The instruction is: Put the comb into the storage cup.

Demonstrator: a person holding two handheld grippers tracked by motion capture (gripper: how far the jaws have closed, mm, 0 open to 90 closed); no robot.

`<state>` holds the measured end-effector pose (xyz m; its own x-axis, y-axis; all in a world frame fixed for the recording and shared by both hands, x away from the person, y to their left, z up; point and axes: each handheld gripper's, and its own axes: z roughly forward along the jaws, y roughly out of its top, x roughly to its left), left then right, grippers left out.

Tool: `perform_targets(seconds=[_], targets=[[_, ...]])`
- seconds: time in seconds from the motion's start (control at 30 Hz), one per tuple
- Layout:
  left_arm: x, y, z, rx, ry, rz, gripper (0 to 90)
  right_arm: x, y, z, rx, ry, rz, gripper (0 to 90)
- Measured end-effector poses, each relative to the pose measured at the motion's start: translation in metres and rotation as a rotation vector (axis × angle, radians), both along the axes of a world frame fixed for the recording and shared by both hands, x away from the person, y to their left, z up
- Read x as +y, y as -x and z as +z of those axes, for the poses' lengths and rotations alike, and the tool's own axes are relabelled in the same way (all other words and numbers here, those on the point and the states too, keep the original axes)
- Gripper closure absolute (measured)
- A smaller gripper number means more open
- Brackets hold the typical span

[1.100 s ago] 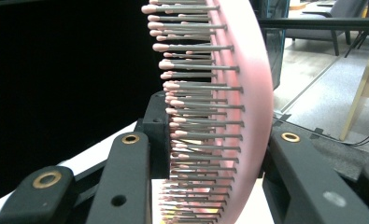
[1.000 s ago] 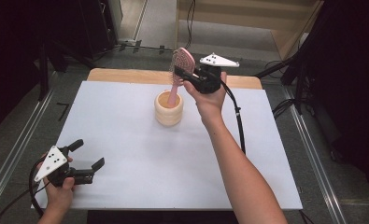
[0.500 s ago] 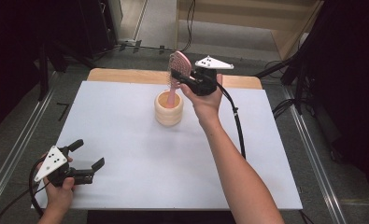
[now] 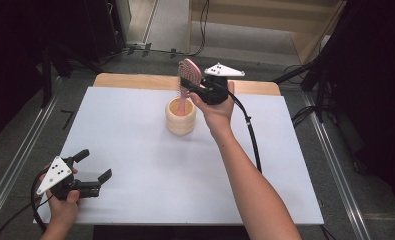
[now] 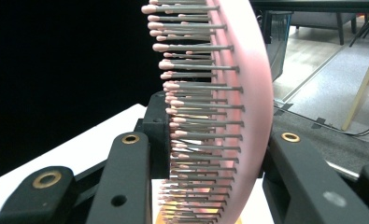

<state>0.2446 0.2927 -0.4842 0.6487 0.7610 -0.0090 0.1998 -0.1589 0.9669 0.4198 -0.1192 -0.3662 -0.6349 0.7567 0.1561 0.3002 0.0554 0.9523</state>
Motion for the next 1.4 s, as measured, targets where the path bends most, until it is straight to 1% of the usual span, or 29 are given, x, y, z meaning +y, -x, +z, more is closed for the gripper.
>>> perform_targets(seconds=[0.2, 0.63, 0.9, 0.97, 1.1, 1.27, 1.4], targets=[[0.0, 0.0, 0.0, 0.0, 0.0, 0.0, 0.0, -0.001, -0.002, -0.01, 0.019, 0.004, -0.005, 61.3], [0.0, 0.0, 0.0, -0.001, 0.0, -0.002, 0.0, 0.003, -0.003, -0.02, 0.034, 0.009, -0.003, 61.3], [0.0, 0.0, 0.0, 0.0, 0.002, -0.002, 0.0, 0.001, -0.005, -0.032, 0.06, 0.007, -0.015, 61.3], [-0.001, 0.0, 0.0, 0.0, 0.001, -0.002, 0.0, 0.0, -0.006, -0.034, 0.061, 0.014, -0.015, 61.3], [-0.001, 0.0, 0.0, 0.0, 0.0, -0.002, 0.0, 0.0, -0.007, -0.038, 0.071, 0.004, -0.017, 61.3], [-0.001, 0.0, 0.0, -0.001, -0.001, -0.002, 0.0, 0.001, -0.007, -0.043, 0.079, 0.012, -0.019, 61.3], [-0.001, 0.0, 0.0, -0.001, 0.0, -0.002, 0.0, -0.001, -0.008, -0.046, 0.09, 0.011, -0.031, 61.3]])
